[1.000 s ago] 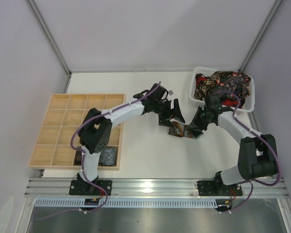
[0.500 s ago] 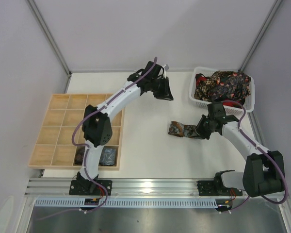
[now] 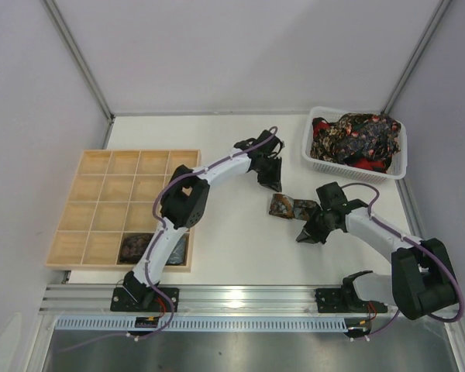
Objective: Roll the ties
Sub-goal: Roll the tie
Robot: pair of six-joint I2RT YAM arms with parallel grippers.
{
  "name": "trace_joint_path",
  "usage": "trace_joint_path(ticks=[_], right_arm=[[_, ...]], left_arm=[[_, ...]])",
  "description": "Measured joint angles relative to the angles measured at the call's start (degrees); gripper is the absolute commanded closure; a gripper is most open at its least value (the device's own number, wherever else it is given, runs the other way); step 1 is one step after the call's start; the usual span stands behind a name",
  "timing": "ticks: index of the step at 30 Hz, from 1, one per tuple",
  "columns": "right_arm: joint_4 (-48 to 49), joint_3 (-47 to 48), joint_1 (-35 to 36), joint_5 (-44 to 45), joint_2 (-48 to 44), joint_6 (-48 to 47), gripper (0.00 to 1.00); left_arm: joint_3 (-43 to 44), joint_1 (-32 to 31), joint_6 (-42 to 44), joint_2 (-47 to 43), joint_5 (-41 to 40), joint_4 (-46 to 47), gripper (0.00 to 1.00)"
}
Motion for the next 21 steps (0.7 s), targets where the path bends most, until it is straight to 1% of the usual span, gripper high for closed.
trace_joint_path(ticks=[5,8,9,15,21], right_arm=[[1.5,-0.5,1.9,0.1,0.1,2.0,0.88],[2.4,-0.5,2.7,0.4,0.5,2.7,0.87],[2.6,-0.5,2.8,0.4,0.7,3.0,0.87],[2.7,-0.5,3.0,1.3,1.6,3.5,0.87],[2.1,-0.5,3.0,2.4,1.6,2.7,0.87]], left_arm=[[-0.5,-1.3,0.0,0.0,0.3,1.9,0.84],[-3.4,-1.5,-0.1,0.0,0.6,3.7,0.86],[-4.6,-1.5,-0.5,-0.2,1.9,4.5,0.86],[-15.5,-1.2,-1.4,-6.1,3.8,8.3,0.88],[-27.6,-1.3,-4.4,-12.8,6.8,11.1,0.88]])
